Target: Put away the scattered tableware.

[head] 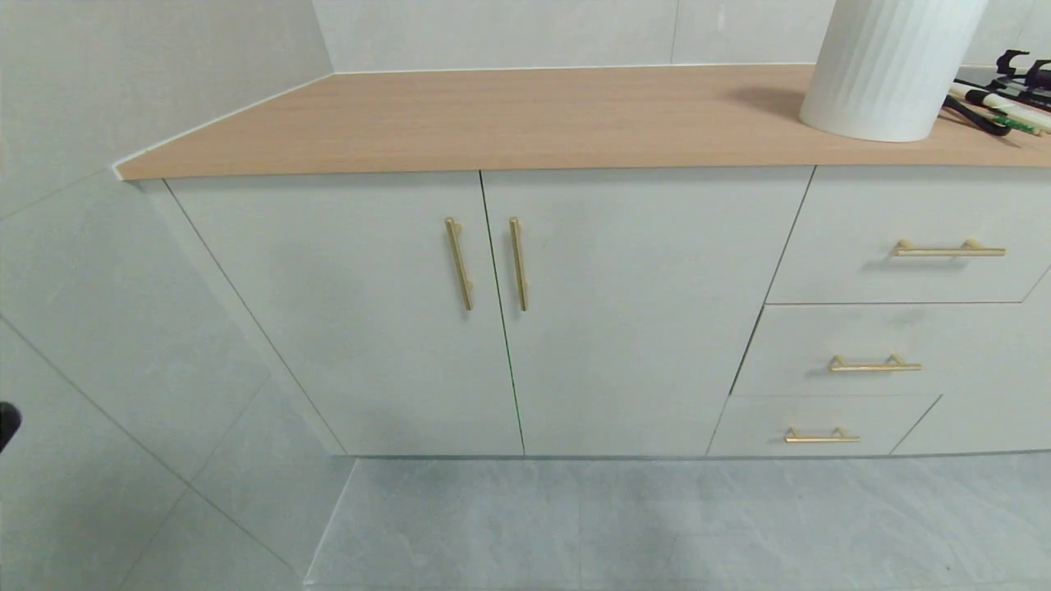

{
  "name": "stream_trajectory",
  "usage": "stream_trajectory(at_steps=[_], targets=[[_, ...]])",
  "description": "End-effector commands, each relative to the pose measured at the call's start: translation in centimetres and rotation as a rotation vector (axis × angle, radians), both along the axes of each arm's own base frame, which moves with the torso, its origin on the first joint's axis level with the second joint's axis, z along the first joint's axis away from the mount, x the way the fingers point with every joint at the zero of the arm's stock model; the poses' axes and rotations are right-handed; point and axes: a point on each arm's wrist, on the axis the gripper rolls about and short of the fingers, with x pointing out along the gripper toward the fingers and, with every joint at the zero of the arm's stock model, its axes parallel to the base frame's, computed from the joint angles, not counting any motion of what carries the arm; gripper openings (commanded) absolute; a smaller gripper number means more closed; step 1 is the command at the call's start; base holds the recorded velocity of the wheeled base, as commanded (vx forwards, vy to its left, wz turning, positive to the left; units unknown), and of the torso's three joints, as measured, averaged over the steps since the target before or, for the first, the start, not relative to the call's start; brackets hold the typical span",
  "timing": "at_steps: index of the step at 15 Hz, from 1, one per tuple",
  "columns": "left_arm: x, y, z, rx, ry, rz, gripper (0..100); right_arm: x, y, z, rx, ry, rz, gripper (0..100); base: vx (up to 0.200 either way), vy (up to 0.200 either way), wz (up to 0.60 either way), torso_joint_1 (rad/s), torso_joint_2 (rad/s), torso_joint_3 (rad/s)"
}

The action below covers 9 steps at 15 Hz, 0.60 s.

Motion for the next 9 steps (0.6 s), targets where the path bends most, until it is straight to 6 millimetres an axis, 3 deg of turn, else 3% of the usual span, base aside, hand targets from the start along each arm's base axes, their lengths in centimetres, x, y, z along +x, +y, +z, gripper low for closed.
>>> stream_trajectory(at_steps=[1,5,8,9], targets=[[-3.2,0.9,-2.1,0.001,-0.066,0.035,100,-4.5,-0.5,-2.1,-0.044,-0.140,-0.129,100,0.000,0.000,0.00,0.000,0.00,0.000],[-4.7,1.0,-4.9,0.008,-0.087,0.150,100,-5.4,-0.2,-3.2,-0.056,-0.173,-0.204,100,0.000,0.000,0.00,0.000,0.00,0.000],[-5.4,0.9,-6.5,0.012,-0.105,0.158,100,-5.1,-0.2,-4.2,-0.053,-0.140,-0.231,100,0.000,0.000,0.00,0.000,0.00,0.000],[-5.8,0.9,-8.1,0.015,-0.099,0.170,100,-4.6,-0.3,-5.3,-0.056,-0.099,-0.241,100,0.000,0.000,0.00,0.000,0.00,0.000]])
